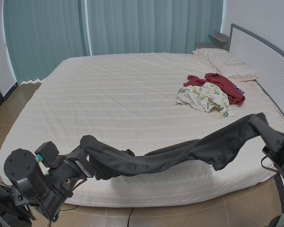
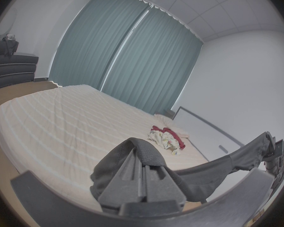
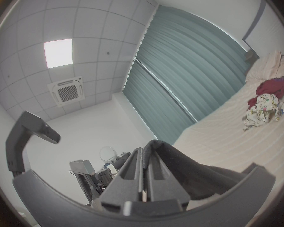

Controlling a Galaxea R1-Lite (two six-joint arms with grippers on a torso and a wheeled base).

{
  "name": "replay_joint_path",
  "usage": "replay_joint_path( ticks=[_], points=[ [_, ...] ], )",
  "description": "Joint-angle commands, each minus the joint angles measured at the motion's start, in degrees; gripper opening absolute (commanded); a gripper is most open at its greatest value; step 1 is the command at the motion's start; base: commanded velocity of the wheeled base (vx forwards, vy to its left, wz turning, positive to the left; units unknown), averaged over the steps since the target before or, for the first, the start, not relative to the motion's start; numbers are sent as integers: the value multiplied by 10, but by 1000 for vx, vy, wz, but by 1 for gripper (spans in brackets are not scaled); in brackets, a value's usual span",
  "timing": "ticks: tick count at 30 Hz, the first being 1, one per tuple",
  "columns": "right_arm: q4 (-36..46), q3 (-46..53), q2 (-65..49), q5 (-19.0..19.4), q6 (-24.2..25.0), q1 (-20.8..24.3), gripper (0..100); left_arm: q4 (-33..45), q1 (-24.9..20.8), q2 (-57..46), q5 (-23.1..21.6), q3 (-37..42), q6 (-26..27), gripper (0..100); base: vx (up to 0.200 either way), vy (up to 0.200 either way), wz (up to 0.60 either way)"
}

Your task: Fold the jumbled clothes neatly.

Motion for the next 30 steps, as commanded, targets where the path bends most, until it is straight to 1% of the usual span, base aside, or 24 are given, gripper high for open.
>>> replay_joint_path(
  ticks=[1,2,3,4,6,9,10,11,12,14,16,20,23,25,30],
  points=[
    [-1,-35,-64,14,3,-2,0,0,1,-77,0,-5,5,0,0,0,0],
    [-2,-63,-48,6,7,-9,0,0,5,-88,1,-8,21,0,0,0,0],
    [-2,-63,-48,6,7,-9,0,0,5,-88,1,-8,21,0,0,0,0],
    [-2,-93,-12,-14,22,-23,0,0,21,-94,-2,-10,41,0,0,0,0],
    [0,-126,41,-28,31,-49,0,1,45,-89,-4,-23,52,0,0,0,0],
    [1,-192,121,-28,32,-106,0,5,78,-62,-6,-65,52,0,0,0,0],
    [1,-192,121,-28,32,-106,0,6,94,-42,-6,-83,52,0,0,0,0],
    [1,-238,176,-30,32,-129,0,6,105,-26,-5,-92,52,0,0,0,0],
    [1,-261,203,-34,32,-137,0,6,117,-7,-5,-101,52,0,0,0,0],
    [1,-294,248,-37,30,-145,0,5,130,32,-6,-114,50,0,0,0,0],
    [1,-300,273,-37,28,-146,0,5,136,50,-6,-116,48,0,0,0,0],
    [-6,-305,349,-38,21,-150,0,2,152,120,-19,-132,42,0,200,0,0],
    [-4,-315,370,-38,20,-159,0,2,156,145,-18,-150,32,0,200,0,0],
    [1,-338,376,-38,19,-168,0,3,160,159,-17,-166,26,0,200,0,0],
    [25,-364,369,-38,19,-176,0,6,166,176,-16,-187,27,0,200,0,0]
  ],
)
